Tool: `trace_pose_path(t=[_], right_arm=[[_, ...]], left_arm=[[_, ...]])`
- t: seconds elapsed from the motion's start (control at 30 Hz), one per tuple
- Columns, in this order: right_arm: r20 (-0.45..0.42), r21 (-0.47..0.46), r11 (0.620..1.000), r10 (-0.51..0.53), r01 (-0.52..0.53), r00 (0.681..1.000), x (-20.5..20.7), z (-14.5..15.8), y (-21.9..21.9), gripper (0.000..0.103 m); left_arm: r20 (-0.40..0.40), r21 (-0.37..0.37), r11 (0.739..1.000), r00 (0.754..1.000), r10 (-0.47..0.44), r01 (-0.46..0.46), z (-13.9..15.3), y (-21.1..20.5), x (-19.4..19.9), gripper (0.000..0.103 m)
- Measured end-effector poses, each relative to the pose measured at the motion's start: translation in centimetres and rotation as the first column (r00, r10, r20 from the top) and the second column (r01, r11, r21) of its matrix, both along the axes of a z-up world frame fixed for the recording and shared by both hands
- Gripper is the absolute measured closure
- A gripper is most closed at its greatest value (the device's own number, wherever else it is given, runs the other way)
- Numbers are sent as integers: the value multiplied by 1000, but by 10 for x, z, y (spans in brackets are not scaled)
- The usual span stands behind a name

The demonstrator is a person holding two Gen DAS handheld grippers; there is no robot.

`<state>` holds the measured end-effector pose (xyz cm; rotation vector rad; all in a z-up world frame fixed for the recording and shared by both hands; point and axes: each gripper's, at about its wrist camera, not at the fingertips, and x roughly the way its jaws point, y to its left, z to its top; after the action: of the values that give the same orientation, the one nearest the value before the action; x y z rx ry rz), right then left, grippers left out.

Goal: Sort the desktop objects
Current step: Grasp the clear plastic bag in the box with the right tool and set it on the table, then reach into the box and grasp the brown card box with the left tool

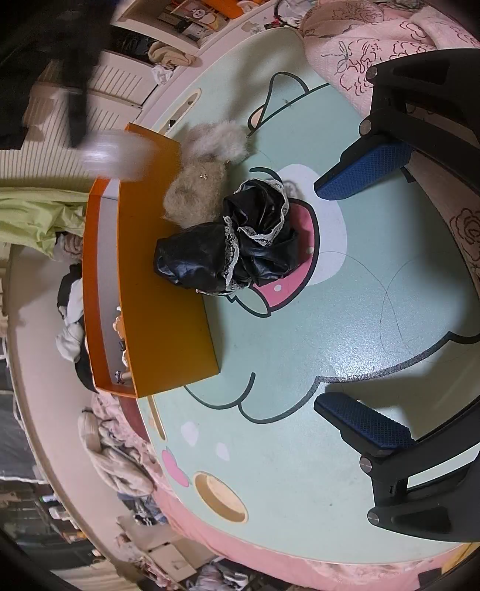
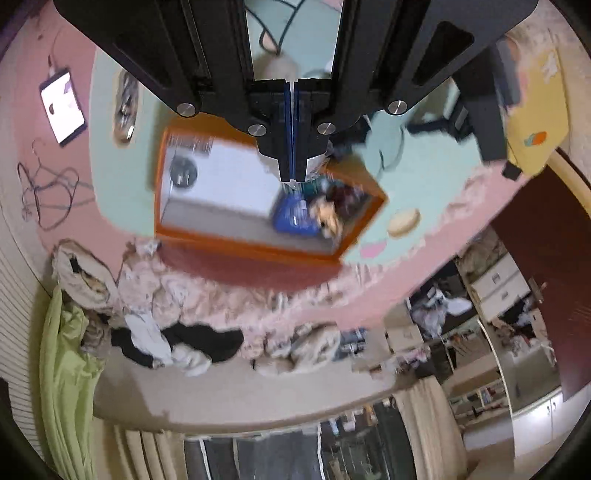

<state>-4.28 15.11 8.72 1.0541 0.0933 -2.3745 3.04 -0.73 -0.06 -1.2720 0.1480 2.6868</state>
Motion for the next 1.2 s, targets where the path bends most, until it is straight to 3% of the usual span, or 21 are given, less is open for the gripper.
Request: trace_pose_path(t=[0.17, 0.23, 0.3, 0.4, 0.47, 0.63, 0.73, 0.83, 0.87, 0.93, 1.0, 1.03, 1.13, 1.2], right_arm=[[68, 52, 998, -45, 41, 997, -13, -57, -13, 102], [90, 33, 999, -28, 26, 996, -9, -69, -16, 102], [56, 11, 999, -43, 43, 997, 2, -67, -13, 101], [-62, -25, 996, -82, 81, 995, 32, -53, -2, 74], [-137, -47, 994, -106, 101, 985, 60, -47, 8, 35], [-155, -51, 984, -179, 173, 972, 91, -68, 27, 33], [-96, 26, 975, -215, 219, 972, 80, -94, 25, 33], [-138, 95, 971, -205, 219, 969, 69, -106, 13, 30], [-140, 97, 972, -202, 216, 969, 67, -109, 12, 30], [-137, 88, 972, -203, 216, 970, 62, -116, 13, 28], [-135, 85, 972, -207, 219, 969, 56, -123, 14, 26], [-136, 84, 972, -205, 218, 969, 56, -121, 16, 26], [-141, 86, 972, -204, 217, 969, 52, -128, 17, 25], [-145, 83, 973, -202, 215, 969, 53, -128, 19, 25]], left_arm=[[0, 1, 1000, 1000, -1, 1, 0, 0, 0, 0], [0, 0, 1000, 1000, 0, 0, 0, 0, 0, 0], [0, 0, 1000, 1000, 0, 0, 0, 0, 0, 0], [0, 0, 1000, 1000, -1, 1, 0, 0, 0, 0], [0, 0, 1000, 1000, -1, 1, 0, 0, 0, 0], [-1, -1, 1000, 1000, 1, -1, -1, -1, 0, 0], [-4, 1, 1000, 1000, 11, -11, 0, -2, 1, 0], [-16, 33, 999, 1000, 19, -19, 2, -6, 3, 2], [-23, 56, 998, 1000, 21, -20, 4, -10, 4, 5], [-41, 81, 996, 999, 29, -26, 10, -13, 6, 26], [-66, 110, 994, 998, 22, -15, 25, -11, 7, 40], [-78, 155, 988, 997, 2, 10, 38, -8, 5, 46], [-77, 317, 941, 992, -98, 117, 80, 9, -15, 50], [-2, 398, 904, 985, -171, 158, 102, 30, -49, 52]])
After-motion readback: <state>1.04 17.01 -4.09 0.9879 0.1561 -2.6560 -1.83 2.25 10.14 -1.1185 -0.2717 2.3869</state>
